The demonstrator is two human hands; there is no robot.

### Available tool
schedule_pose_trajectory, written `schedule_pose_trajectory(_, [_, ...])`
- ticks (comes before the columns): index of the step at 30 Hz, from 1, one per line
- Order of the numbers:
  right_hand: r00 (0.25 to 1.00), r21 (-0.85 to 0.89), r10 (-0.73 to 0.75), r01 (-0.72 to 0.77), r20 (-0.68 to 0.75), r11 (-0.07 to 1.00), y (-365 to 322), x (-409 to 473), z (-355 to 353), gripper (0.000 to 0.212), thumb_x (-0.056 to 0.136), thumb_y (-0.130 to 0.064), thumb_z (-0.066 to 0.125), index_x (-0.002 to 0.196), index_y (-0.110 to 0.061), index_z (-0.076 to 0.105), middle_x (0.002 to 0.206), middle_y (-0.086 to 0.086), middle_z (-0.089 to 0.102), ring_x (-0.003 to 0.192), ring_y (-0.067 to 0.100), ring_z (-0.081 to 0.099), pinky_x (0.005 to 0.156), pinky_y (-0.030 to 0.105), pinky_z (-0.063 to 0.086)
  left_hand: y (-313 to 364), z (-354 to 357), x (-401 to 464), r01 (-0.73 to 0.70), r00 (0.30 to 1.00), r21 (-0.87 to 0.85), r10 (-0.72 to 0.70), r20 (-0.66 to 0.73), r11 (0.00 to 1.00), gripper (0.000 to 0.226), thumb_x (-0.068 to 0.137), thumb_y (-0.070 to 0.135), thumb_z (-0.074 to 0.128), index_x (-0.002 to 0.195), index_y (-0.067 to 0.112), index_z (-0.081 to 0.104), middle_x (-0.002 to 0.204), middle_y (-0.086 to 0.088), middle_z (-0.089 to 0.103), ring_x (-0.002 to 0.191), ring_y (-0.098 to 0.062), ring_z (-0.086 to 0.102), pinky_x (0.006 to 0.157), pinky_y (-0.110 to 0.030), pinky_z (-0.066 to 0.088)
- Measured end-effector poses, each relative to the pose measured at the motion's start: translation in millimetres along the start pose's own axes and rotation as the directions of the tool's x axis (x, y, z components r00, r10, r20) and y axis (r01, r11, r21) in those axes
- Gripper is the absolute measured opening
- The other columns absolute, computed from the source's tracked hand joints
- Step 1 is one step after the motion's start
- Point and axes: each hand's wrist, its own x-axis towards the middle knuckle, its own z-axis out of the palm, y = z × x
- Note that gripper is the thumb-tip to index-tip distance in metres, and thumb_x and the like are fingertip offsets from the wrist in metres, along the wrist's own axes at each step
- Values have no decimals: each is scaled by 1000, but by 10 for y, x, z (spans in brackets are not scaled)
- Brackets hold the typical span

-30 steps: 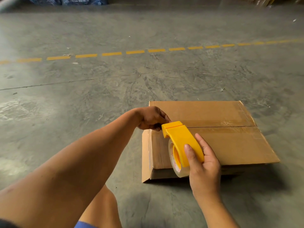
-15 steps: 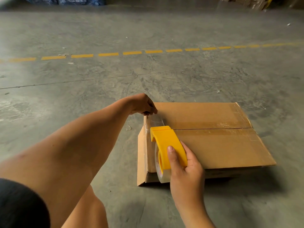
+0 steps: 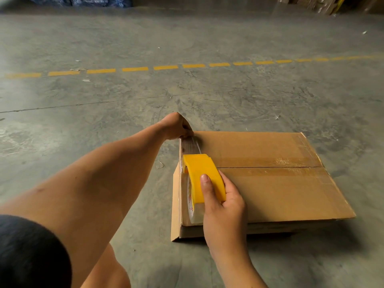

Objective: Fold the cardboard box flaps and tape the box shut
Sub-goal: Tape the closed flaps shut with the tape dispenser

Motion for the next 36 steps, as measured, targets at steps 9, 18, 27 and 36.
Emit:
schedule_pose_trajectory(9, [1000, -38, -17, 16, -18, 999, -17, 163, 92, 33, 78, -67, 56, 104, -48, 60, 99, -26, 69, 93, -1, 67, 82, 25, 58, -31, 64, 57, -86, 990, 128, 99, -98, 988, 17, 91, 19, 71, 106, 15, 78, 103, -2, 75, 83, -12, 63, 74, -22, 46])
schedule_pose_trajectory(18, [999, -66, 16, -18, -32, 998, 74, 220, 139, 63, 77, -72, 55, 124, -31, 63, 108, -19, 70, 98, 4, 67, 86, 34, 59, -68, 155, 94, -156, 970, 203, 188, -152, 967, 24, 96, 24, 65, 114, 11, 75, 110, -7, 71, 98, -22, 65, 77, -22, 42])
schedule_pose_trajectory(27, [997, -75, 68, -70, -25, 995, 133, 217, 210, 74, 72, -77, 53, 130, -33, 59, 113, -21, 66, 102, 5, 66, 88, 33, 58, -187, 200, 139, -31, 990, -35, 26, -138, 999, 60, 94, 31, 67, 149, 24, 44, 132, -7, 64, 116, -23, 62, 101, -34, 47])
schedule_pose_trajectory(36, [995, -74, 98, -100, -27, 992, 141, 213, 219, 75, 71, -79, 52, 130, -34, 59, 113, -23, 65, 102, 3, 65, 90, 33, 57, -145, 267, 116, -152, 962, 93, 169, -216, 984, 36, 104, 30, 48, 139, 22, 56, 136, -8, 59, 117, -26, 61, 95, -37, 51])
